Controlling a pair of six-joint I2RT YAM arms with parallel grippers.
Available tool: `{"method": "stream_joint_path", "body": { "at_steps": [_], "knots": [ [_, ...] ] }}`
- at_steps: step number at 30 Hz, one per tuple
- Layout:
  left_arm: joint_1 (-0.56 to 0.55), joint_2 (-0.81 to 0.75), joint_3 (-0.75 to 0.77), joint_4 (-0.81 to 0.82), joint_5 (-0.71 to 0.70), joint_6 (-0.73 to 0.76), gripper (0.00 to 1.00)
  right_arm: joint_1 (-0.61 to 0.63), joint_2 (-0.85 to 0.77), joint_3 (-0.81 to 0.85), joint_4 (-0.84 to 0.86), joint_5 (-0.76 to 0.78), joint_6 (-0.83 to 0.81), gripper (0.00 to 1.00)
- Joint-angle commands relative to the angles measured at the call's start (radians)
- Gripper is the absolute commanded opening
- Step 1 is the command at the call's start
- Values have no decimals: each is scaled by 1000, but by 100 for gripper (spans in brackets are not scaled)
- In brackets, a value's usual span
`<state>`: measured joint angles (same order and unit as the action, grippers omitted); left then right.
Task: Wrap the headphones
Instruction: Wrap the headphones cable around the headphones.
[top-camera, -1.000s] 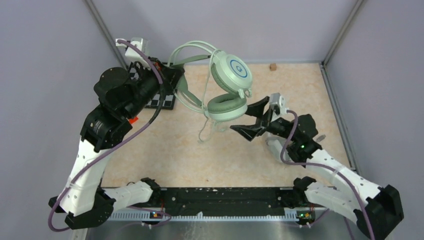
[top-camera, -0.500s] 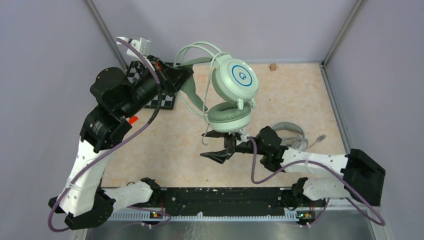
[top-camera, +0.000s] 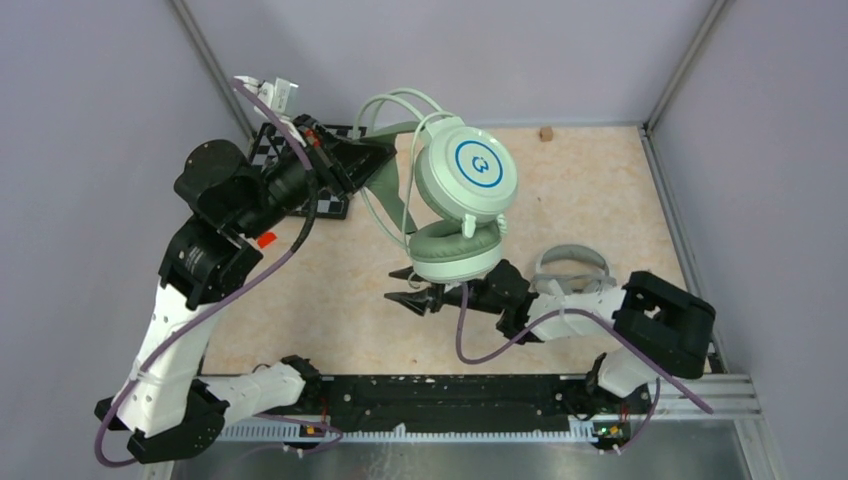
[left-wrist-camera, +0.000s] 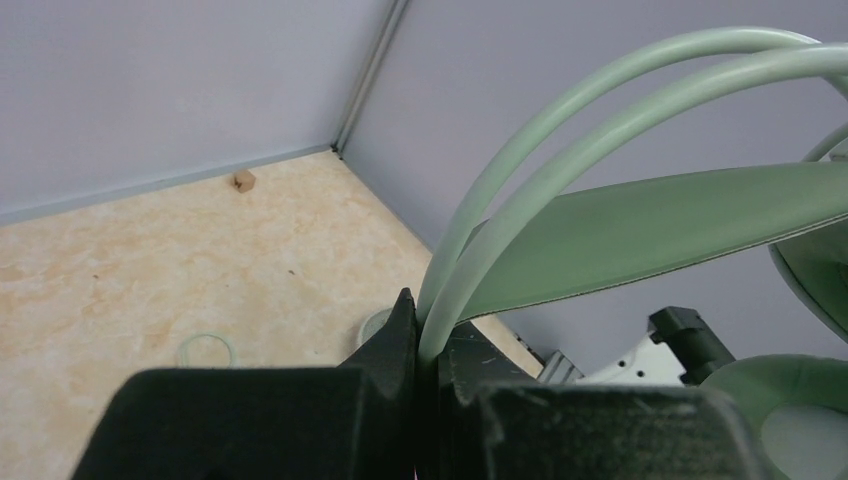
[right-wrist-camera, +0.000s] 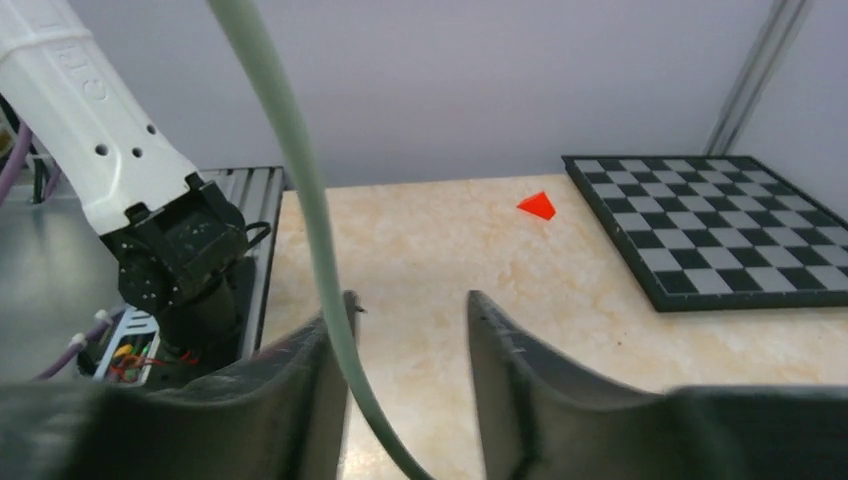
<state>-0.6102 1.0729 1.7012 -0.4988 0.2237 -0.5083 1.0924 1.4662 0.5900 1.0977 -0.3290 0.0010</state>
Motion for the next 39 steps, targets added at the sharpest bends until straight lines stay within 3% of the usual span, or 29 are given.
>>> {"method": "stream_joint_path", "body": {
  "at_steps": [1, 5, 9, 13, 17, 23, 26, 33, 39],
  "knots": [
    [0, -46, -7, 144, 110, -111, 0, -41, 86, -7, 241, -16, 79, 35],
    [-1, -77, -65, 111, 233, -93, 0, -206, 158, -42, 493, -152, 331, 0],
    [-1, -114, -75, -27, 182, -14, 0, -315, 100, -52, 430, -153, 367, 0],
    [0, -142, -95, -55, 234, 19, 0, -366, 29, -57, 322, -117, 341, 0],
    [0, -172, -85, -113, 70, 46, 0, -414, 2, -97, 373, -87, 387, 0],
    [-1, -303, -183, 87, -190, -116, 0, -414, 69, -108, 466, -111, 478, 0],
    [0, -312, -176, 140, -283, -108, 0, -413, 99, -124, 541, -125, 500, 0],
    [-1, -280, -168, 248, -397, -64, 0, -404, 100, -128, 525, -149, 481, 0],
    [-2, -262, -159, 240, -513, 10, 0, -401, 75, -163, 524, -169, 441, 0]
  ]
}}
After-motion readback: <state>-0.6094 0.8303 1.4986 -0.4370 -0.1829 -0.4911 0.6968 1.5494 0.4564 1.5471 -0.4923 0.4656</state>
